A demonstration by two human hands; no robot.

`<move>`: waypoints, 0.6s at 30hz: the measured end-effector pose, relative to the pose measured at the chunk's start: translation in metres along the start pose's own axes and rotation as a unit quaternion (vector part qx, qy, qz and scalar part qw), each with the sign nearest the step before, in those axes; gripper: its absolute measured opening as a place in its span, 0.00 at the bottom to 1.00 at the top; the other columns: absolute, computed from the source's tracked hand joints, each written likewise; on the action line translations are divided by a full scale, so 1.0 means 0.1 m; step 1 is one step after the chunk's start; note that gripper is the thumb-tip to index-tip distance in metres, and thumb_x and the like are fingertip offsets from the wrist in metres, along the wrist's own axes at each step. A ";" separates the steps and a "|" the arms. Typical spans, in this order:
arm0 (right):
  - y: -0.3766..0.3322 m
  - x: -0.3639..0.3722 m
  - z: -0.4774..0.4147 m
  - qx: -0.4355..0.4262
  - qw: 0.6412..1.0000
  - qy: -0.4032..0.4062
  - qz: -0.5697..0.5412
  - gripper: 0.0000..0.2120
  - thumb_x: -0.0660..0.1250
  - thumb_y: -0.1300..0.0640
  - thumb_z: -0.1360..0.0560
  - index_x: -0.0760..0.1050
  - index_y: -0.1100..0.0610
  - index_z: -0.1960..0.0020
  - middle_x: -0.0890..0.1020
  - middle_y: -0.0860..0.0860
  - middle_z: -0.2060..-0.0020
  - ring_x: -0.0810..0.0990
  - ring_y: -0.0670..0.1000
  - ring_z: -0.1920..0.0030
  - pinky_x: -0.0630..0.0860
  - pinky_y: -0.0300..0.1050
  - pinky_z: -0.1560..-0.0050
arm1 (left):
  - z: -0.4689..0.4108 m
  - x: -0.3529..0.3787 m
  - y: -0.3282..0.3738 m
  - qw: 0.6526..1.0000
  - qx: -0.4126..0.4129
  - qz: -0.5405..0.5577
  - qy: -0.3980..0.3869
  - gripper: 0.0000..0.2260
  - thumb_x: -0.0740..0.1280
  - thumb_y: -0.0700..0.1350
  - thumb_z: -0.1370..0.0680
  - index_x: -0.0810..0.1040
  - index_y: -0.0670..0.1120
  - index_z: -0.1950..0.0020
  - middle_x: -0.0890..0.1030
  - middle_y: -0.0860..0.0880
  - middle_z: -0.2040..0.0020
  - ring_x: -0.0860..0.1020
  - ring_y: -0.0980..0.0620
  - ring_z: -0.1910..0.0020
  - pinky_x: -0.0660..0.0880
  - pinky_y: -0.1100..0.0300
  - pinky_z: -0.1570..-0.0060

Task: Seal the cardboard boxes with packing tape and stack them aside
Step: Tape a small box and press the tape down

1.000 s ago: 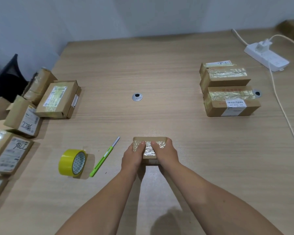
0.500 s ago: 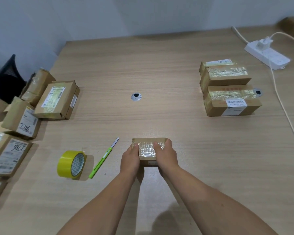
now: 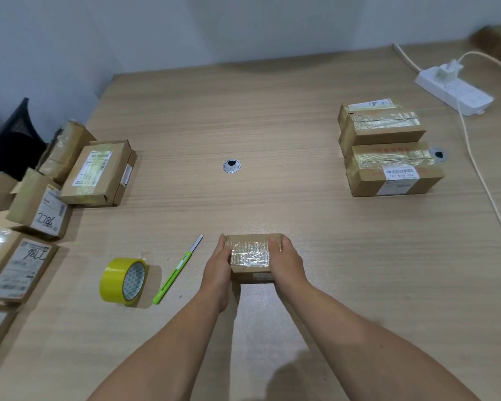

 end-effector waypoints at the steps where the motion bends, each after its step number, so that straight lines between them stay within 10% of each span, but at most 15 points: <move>1: -0.01 0.00 0.00 0.000 1.000 -0.004 0.004 0.16 0.58 0.36 0.23 0.69 0.45 0.42 0.80 0.45 0.51 0.81 0.51 0.48 0.77 0.57 0.41 | -0.02 0.00 0.02 0.999 0.006 -0.038 -0.003 0.27 0.63 0.53 0.21 0.62 0.62 0.22 0.76 0.55 0.31 0.78 0.53 0.39 0.74 0.55 0.38; 7: -0.03 0.07 0.00 0.001 1.000 0.021 0.018 0.35 0.64 0.28 0.40 0.67 0.45 0.39 0.81 0.46 0.49 0.82 0.52 0.49 0.80 0.56 0.44 | 0.01 0.06 0.07 0.979 0.050 -0.191 0.042 0.38 0.66 0.69 0.30 0.65 0.58 0.23 0.73 0.50 0.28 0.72 0.46 0.31 0.70 0.46 0.31; 18: 0.02 0.04 -0.02 -0.008 0.999 0.027 0.027 0.16 0.50 0.39 0.20 0.70 0.45 0.42 0.81 0.48 0.51 0.81 0.53 0.50 0.77 0.59 0.42 | -0.15 0.01 -0.01 0.991 0.049 -0.117 0.032 0.20 0.57 0.54 0.16 0.67 0.60 0.23 0.73 0.51 0.28 0.73 0.48 0.32 0.69 0.45 0.30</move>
Point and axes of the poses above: each hand's wrist, its own z-axis away from the middle knuckle, its own x-axis out of the palm, y = z × x, the point moved 3 cm from there along -z, towards the middle knuckle
